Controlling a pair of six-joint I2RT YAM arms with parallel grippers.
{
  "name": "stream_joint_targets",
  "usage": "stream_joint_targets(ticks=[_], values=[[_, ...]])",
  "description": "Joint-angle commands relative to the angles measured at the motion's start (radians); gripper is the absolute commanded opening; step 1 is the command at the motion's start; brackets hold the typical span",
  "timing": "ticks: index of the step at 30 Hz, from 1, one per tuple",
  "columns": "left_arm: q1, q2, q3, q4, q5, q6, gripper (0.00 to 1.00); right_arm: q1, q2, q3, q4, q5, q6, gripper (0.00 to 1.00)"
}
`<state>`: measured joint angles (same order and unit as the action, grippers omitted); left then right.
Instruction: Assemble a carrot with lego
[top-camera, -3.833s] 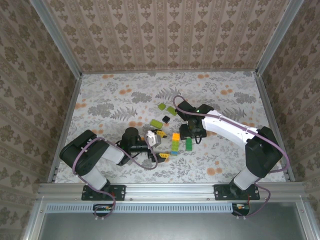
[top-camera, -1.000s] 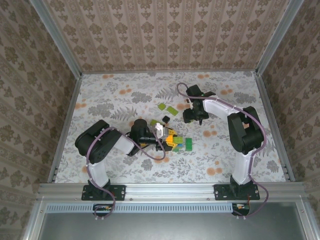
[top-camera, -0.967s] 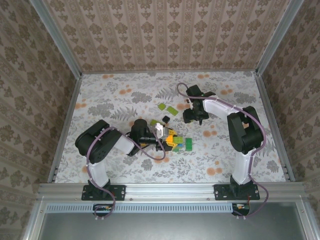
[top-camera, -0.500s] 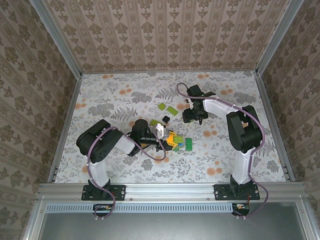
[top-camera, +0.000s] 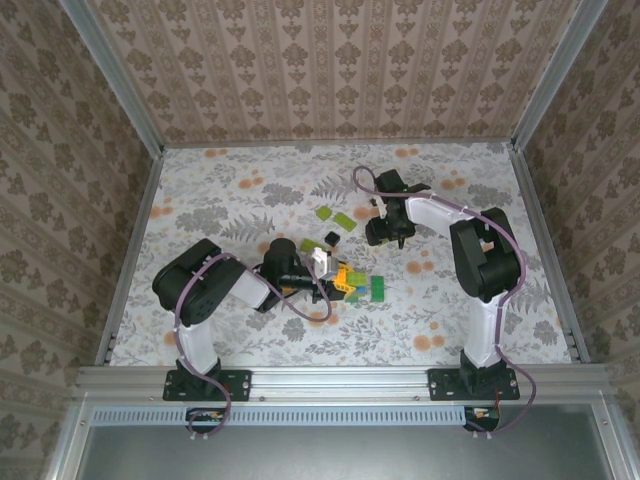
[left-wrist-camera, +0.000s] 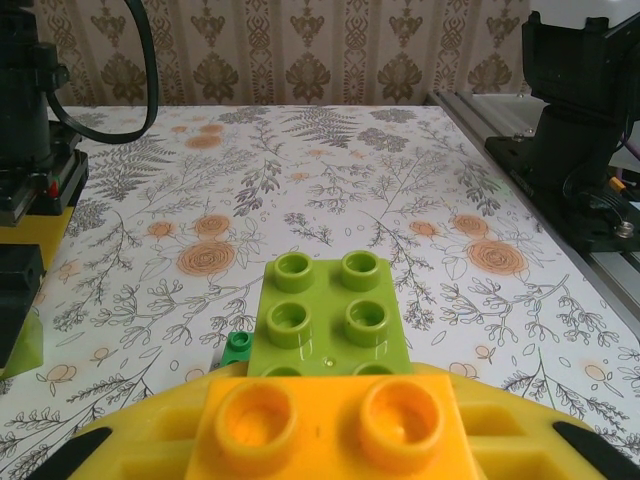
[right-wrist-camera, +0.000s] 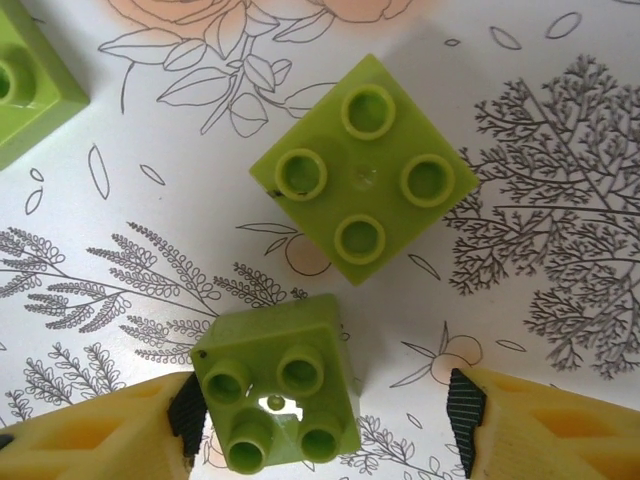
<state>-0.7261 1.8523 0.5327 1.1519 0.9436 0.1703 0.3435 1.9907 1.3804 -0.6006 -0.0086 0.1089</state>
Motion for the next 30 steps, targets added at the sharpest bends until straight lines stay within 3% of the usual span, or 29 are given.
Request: stream_joint_targets(ticks=[1,10,16,30], values=[[-0.001,-0.018,-0.003,-0.030,0.009,0.028,0.30,-0.004,0.023,0.029,-0.007,-0.023,-0.008,0.62],[-0.002,-0.018,0.003,-0.041,0.000,0.032,0.30,-0.004,0.015,0.016,-0.004,-0.031,0.001,0.42],[-0.003,-0.020,0.007,-0.066,-0.010,0.045,0.29,-0.004,-0.043,0.000,-0.026,-0.054,0.040,0.34],[-0.012,-0.037,0.001,-0.104,-0.054,0.081,0.26,0.070,-0.425,-0.112,-0.248,-0.083,0.299,0.26]])
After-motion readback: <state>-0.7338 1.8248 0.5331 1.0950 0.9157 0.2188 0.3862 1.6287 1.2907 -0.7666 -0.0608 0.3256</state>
